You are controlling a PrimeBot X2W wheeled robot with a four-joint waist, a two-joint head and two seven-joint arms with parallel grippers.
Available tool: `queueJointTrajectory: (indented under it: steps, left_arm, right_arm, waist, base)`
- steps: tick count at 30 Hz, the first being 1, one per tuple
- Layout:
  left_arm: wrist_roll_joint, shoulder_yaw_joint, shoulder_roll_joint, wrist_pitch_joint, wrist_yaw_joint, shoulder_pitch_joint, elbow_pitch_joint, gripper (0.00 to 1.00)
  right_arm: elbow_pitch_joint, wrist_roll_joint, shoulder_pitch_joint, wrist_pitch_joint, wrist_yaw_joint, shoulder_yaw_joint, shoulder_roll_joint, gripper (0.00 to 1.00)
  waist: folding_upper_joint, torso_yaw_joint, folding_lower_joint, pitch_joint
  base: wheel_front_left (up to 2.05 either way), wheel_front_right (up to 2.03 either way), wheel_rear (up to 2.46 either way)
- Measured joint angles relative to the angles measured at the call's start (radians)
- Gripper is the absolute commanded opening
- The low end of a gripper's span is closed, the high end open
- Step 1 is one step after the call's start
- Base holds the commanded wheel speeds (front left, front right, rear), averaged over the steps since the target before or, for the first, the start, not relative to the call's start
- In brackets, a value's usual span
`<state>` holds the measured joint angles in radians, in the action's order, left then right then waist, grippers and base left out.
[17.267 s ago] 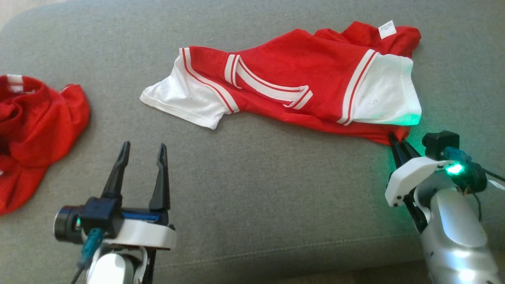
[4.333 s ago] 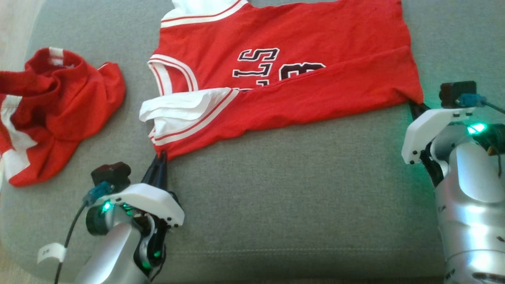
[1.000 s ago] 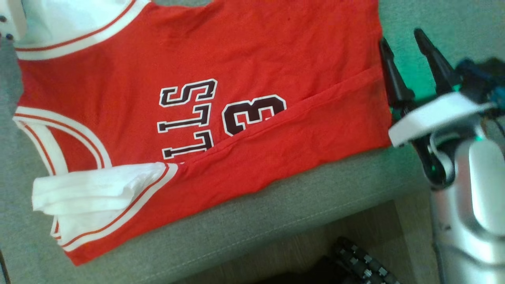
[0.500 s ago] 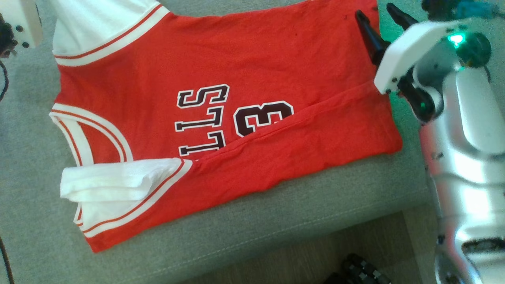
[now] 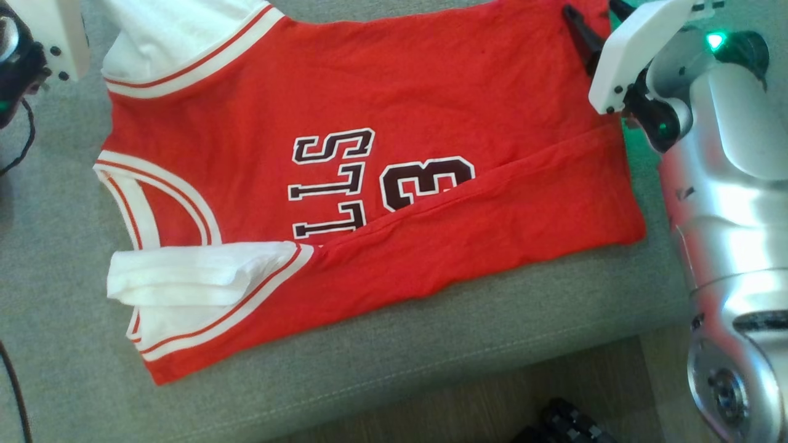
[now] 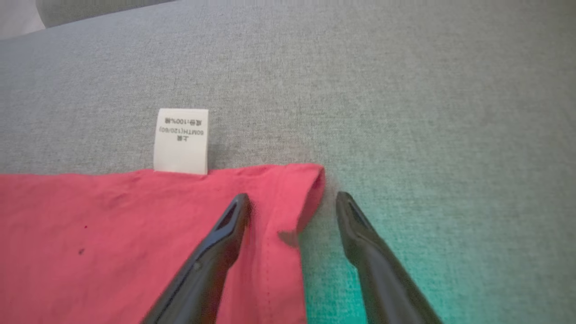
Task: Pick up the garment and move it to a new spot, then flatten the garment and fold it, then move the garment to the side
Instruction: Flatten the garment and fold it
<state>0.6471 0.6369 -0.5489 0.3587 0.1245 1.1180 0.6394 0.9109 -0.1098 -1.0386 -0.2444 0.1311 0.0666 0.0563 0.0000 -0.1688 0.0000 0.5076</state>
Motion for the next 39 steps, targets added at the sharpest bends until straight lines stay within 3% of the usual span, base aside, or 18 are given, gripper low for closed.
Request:
queueJointTrajectory:
  steps: [4, 7, 10, 13, 14, 15, 22, 32, 39]
  left_arm:
    - [0.001, 0.009, 0.002, -0.001, 0.000, 0.002, 0.006, 0.00]
    - [0.010, 0.017, 0.003, -0.004, 0.000, 0.002, 0.008, 0.00]
    - [0.010, 0.025, 0.005, -0.010, 0.005, 0.003, 0.012, 0.00]
    - [0.018, 0.026, 0.009, -0.018, 0.007, 0.004, 0.016, 0.00]
    - [0.018, 0.026, 0.009, -0.018, 0.007, 0.004, 0.016, 0.00]
    - [0.019, 0.028, 0.010, -0.019, 0.007, 0.005, 0.018, 0.00]
    - [0.026, 0.030, 0.015, -0.059, 0.007, 0.015, 0.031, 0.00]
    - [-0.030, 0.000, 0.027, -0.360, -0.011, 0.104, 0.030, 0.00]
    - [0.012, 0.003, 0.043, -0.436, -0.004, 0.011, -0.044, 0.00]
  right_arm:
    - [0.065, 0.024, -0.044, 0.035, 0.000, 0.015, 0.000, 0.76]
    - [0.113, 0.040, -0.078, 0.044, 0.000, 0.025, 0.002, 0.49]
    - [0.160, 0.067, -0.108, 0.045, 0.000, 0.040, 0.002, 0.41]
    - [0.195, 0.099, -0.130, 0.053, 0.000, 0.060, 0.002, 0.25]
    - [0.195, 0.099, -0.130, 0.053, 0.000, 0.060, 0.002, 0.16]
    - [0.206, 0.112, -0.137, 0.053, 0.000, 0.067, 0.002, 0.00]
    - [0.240, 0.175, -0.168, 0.110, 0.000, 0.124, 0.002, 0.00]
    - [0.240, 0.239, -0.238, 0.294, 0.000, 0.205, 0.003, 0.00]
    - [0.291, 0.212, -0.240, 0.378, 0.000, 0.196, 0.007, 0.00]
  waist:
    - [0.0000, 0.008, 0.0000, 0.001]
    - [0.0000, 0.016, 0.0000, 0.000]
    - [0.0000, 0.024, 0.0000, 0.000]
    - [0.0000, 0.029, 0.0000, 0.000]
    - [0.0000, 0.029, 0.0000, 0.000]
    - [0.0000, 0.030, 0.0000, -0.001]
    - [0.0000, 0.045, 0.0000, 0.002]
    - [0.0000, 0.075, 0.0000, 0.008]
    - [0.0000, 0.103, 0.0000, -0.021]
  base:
    - [0.00, 0.00, 0.00]
    - [0.00, 0.00, 0.00]
    - [0.00, 0.00, 0.00]
    - [0.00, 0.00, 0.00]
    - [0.00, 0.00, 0.00]
    - [0.00, 0.00, 0.00]
    - [0.00, 0.00, 0.00]
    - [0.00, 0.00, 0.00]
    - [0.00, 0.00, 0.00]
